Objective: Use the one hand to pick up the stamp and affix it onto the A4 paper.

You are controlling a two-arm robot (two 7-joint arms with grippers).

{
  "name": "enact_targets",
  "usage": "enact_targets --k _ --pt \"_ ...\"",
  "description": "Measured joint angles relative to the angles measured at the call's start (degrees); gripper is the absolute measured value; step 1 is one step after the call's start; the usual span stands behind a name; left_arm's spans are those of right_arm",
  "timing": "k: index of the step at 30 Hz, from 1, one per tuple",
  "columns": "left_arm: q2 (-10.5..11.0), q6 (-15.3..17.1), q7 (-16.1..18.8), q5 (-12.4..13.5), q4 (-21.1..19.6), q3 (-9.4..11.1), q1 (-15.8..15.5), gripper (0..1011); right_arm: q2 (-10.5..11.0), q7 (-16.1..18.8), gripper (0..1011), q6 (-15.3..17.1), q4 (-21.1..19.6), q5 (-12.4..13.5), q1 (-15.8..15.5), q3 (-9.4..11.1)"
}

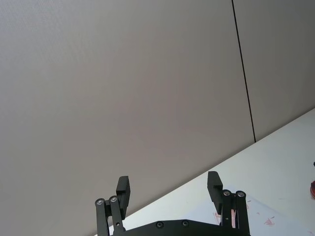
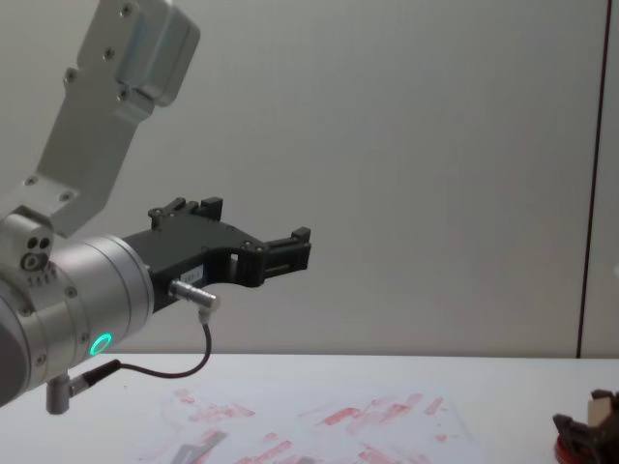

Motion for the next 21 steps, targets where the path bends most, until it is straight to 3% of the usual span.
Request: enact_targets --k 14,21 --pt "0.0 0.0 0.0 0.0 0.0 0.0 0.0 1003 -1.0 -0.7 480 -6.5 -2.2 4.7 0.8 0.4" --pt "0.0 0.0 0.0 0.0 0.0 0.0 0.0 1003 -1.9 0.9 480 -9.5 -3.2 7.6 1.6 0.3"
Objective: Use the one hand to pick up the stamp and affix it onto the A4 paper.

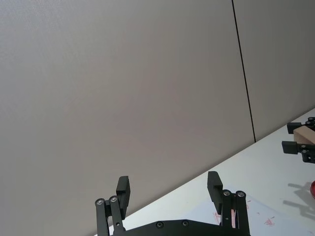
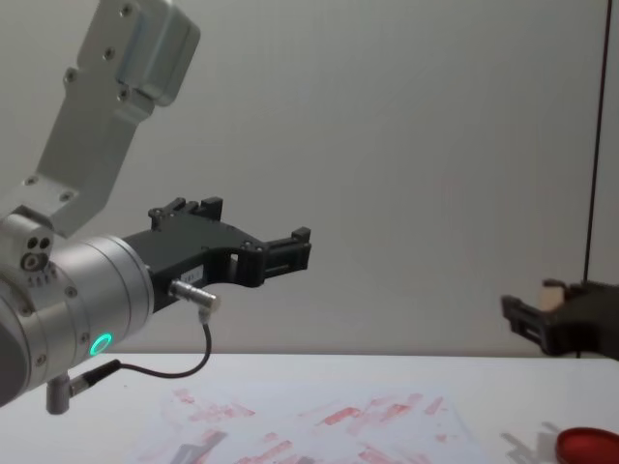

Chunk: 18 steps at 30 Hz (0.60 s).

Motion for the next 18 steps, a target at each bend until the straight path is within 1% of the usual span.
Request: enact_targets --k 5,7,8,9,10,13,18 --pt "0.0 0.0 0.0 0.0 0.0 0.0 0.0 1002 -0.9 2.4 480 -1.2 -0.1 1.5 0.5 -0.6" --pt "0.0 0.0 0.0 0.0 0.0 0.0 0.0 1003 -1.2 3.0 480 -1.3 -0.1 1.8 0.7 -0.9" --pt "0.0 0.0 0.0 0.0 0.0 0.0 0.0 1003 -1.4 3.9 480 -1.3 -0.1 2.1 0.9 -1.2" --pt "0.0 0.0 0.0 0.0 0.0 0.0 0.0 1003 -1.4 3.9 480 -1.3 -0.1 2.1 0.9 -1.2" --pt "0.0 0.0 0.0 0.0 0.0 0.0 0.0 1002 -2.0 5.2 480 -1.1 0.3 2.3 1.2 -1.7" --pt "0.0 0.0 0.0 0.0 0.0 0.0 0.0 1002 -2.6 6.4 480 -0.6 0.7 2.4 1.5 -2.3" --pt "0.0 0.0 0.0 0.0 0.0 0.0 0.0 1002 -4.1 8.9 479 1.6 2.2 1.8 2.3 -3.9"
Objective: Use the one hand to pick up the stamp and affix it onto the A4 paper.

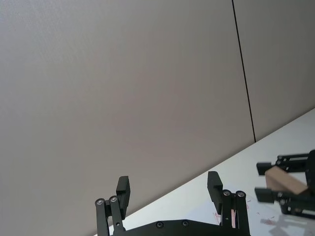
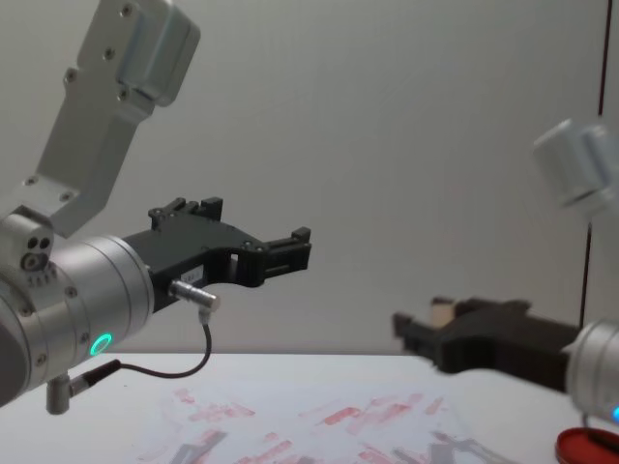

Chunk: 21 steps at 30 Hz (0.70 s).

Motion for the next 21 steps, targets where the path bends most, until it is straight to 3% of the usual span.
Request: enact_targets --k 9,21 --pt "0.0 0.0 0.0 0.0 0.0 0.0 0.0 1002 -2.2 1.7 480 3.6 3.1 -2.4 1.3 -2.4" --pt "0.0 0.0 0.0 0.0 0.0 0.0 0.0 1003 -4.1 0.1 480 6.8 6.1 -3.7 2.2 -4.0"
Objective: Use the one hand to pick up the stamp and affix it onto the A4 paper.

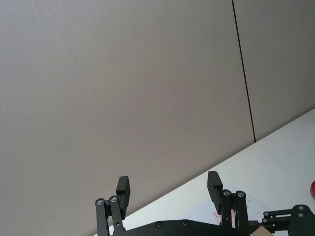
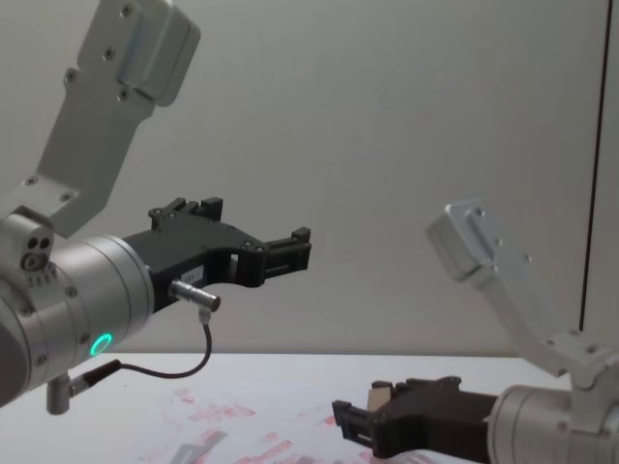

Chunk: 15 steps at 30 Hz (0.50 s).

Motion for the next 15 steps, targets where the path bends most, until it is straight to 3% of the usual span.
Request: enact_targets --k 15 --pt "0.0 0.0 0.0 0.0 0.0 0.0 0.0 1002 -0.8 -3.5 479 3.5 1.4 2.1 -0.2 -0.3"
